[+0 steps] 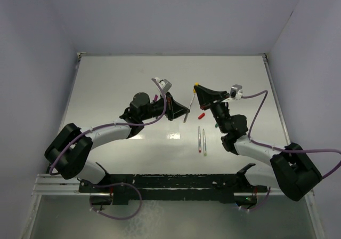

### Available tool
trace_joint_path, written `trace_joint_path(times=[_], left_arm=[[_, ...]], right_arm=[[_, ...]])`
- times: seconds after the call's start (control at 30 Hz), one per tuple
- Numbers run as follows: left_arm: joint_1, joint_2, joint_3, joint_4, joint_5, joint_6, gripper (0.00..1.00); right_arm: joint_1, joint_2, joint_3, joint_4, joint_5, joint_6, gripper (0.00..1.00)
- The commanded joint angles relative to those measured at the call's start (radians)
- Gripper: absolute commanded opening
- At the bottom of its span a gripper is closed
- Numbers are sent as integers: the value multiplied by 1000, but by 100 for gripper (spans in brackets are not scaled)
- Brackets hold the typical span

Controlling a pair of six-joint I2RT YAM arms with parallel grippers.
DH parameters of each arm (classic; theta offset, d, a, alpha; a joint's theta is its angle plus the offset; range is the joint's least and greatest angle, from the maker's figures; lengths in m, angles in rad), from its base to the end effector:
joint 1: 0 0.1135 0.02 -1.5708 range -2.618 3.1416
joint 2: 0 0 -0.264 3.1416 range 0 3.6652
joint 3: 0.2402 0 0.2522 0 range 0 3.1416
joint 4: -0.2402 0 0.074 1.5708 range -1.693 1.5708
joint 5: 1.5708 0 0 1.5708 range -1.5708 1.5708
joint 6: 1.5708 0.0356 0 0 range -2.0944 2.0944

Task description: Insert the pens into the pen caps

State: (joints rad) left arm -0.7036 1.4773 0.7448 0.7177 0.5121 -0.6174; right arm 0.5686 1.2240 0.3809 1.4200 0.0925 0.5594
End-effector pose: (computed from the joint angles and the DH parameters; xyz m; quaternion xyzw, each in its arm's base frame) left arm 0.2347 -0.2220 0.2556 0.2073 0.6808 -0.5590 0.4255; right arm 0.1954 0.1209 0.2785 0.0385 0.4764 0.4508 0.7539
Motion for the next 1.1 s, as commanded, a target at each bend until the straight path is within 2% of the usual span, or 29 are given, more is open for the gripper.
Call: trace_joint_path(times=[0.0, 0.77, 1.07], left_arm=[[-4, -28, 35, 67, 10, -2, 0], [-5, -42, 19, 83, -1, -3, 0], [-5, -37, 12, 115, -23, -6, 0]], right_arm=[[1, -12, 2, 70, -5, 6, 0], [2, -11, -13, 67, 1, 15, 0], [1, 5, -15, 68, -51, 77, 0]])
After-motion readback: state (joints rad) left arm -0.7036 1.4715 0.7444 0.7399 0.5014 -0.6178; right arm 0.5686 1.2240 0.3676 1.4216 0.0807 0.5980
